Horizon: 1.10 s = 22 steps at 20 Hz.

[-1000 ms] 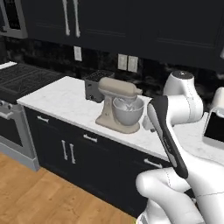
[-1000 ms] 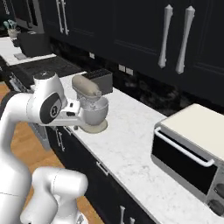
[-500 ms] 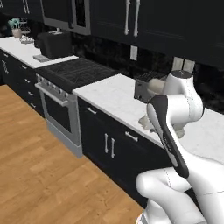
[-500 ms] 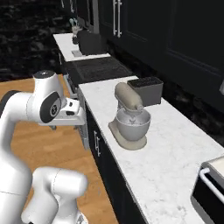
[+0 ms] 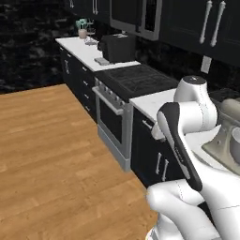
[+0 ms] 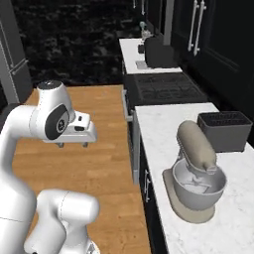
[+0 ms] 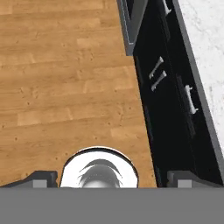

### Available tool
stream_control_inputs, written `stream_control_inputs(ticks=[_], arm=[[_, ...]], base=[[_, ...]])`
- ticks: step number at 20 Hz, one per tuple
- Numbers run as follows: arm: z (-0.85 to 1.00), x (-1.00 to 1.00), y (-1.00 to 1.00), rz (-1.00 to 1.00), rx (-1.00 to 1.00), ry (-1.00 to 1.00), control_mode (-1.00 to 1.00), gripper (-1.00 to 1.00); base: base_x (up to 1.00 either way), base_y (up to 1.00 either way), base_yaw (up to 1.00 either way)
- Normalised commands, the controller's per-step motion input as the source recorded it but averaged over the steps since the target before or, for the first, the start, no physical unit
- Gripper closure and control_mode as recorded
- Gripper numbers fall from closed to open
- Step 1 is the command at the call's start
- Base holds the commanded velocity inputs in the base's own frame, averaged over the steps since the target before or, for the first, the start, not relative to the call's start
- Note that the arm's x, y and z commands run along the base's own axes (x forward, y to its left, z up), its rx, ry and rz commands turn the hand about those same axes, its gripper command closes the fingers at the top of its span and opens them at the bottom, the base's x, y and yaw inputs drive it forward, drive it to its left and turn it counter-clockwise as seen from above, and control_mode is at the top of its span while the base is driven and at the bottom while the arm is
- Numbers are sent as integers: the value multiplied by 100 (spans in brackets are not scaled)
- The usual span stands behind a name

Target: Navigate to the shelves.

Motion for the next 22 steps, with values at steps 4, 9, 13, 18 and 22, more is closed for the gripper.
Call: stream_control_inputs(ticks=[4,9,13,18,22], arm=[[0,0,0,0,0,0,100,-100],[0,0,0,0,0,0,100,-100],[0,0,0,0,0,0,100,-100],[0,0,0,0,0,0,100,-100],[0,0,0,0,0,0,100,-100]], base=[[57,44,51],[56,44,52],[46,42,56],[36,42,60],[41,34,63]])
